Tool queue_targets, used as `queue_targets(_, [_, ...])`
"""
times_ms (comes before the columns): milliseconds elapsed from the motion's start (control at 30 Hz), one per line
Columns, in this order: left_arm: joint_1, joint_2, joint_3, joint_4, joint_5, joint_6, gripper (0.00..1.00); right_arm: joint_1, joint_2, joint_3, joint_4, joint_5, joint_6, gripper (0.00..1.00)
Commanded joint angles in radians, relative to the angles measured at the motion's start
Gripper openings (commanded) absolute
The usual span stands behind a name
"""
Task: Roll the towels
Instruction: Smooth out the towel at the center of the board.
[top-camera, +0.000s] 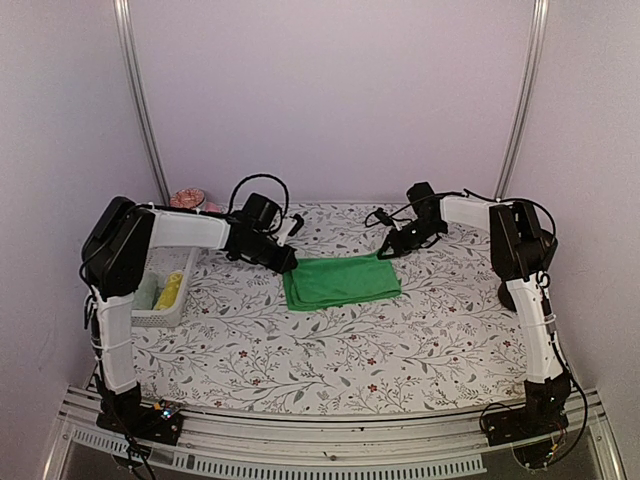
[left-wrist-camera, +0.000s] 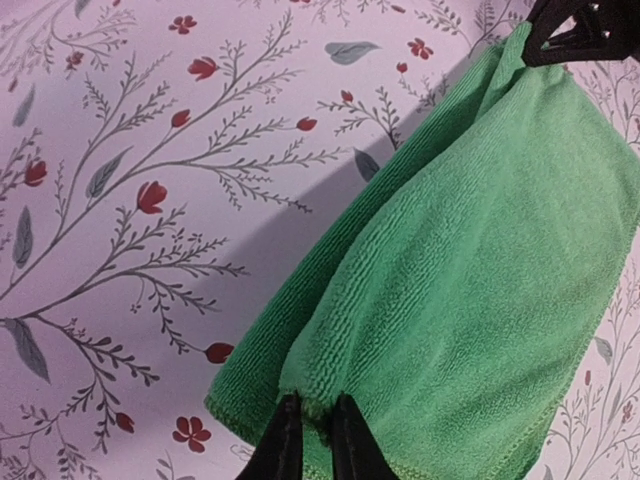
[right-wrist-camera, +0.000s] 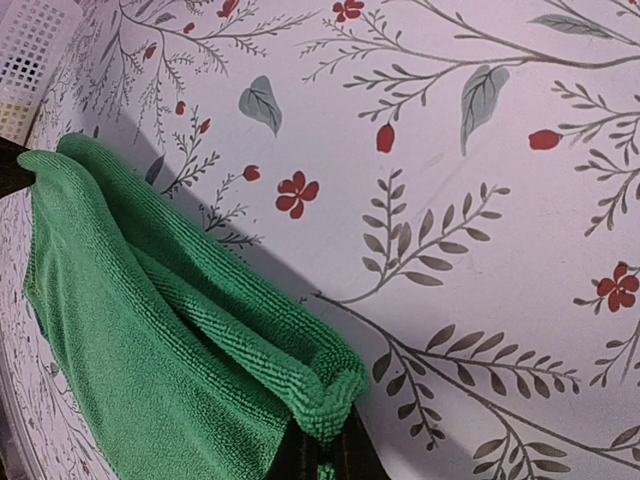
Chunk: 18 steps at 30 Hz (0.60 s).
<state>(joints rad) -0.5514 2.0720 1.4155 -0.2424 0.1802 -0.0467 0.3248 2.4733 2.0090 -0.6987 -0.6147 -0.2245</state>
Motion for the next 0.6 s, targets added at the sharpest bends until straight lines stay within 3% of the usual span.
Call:
queue_targets(0, [-0.005,-0.001,0.024,-0.044,-0.127,-0.022,0.12,-0.013,0.007,0.01,0.004,0.007,0.002,0.04])
queue_targets(233, [-0.005,-0.015,0.034,-0.06,-0.219,-0.03,0.1,-0.012,0.007,0.01,0.005,0.028,-0.002,0.08])
queue_targets(367, [-0.012,0.008,0.064,-0.088,-0.246,-0.039,0.09,-0.012,0.004,0.01,0.005,0.029,-0.006,0.18])
queue_targets(567, [-0.015,-0.062,-0.006,0.024,-0.148,-0.039,0.31,-0.011,-0.007,0.007,0.004,0.024,-0.01,0.31])
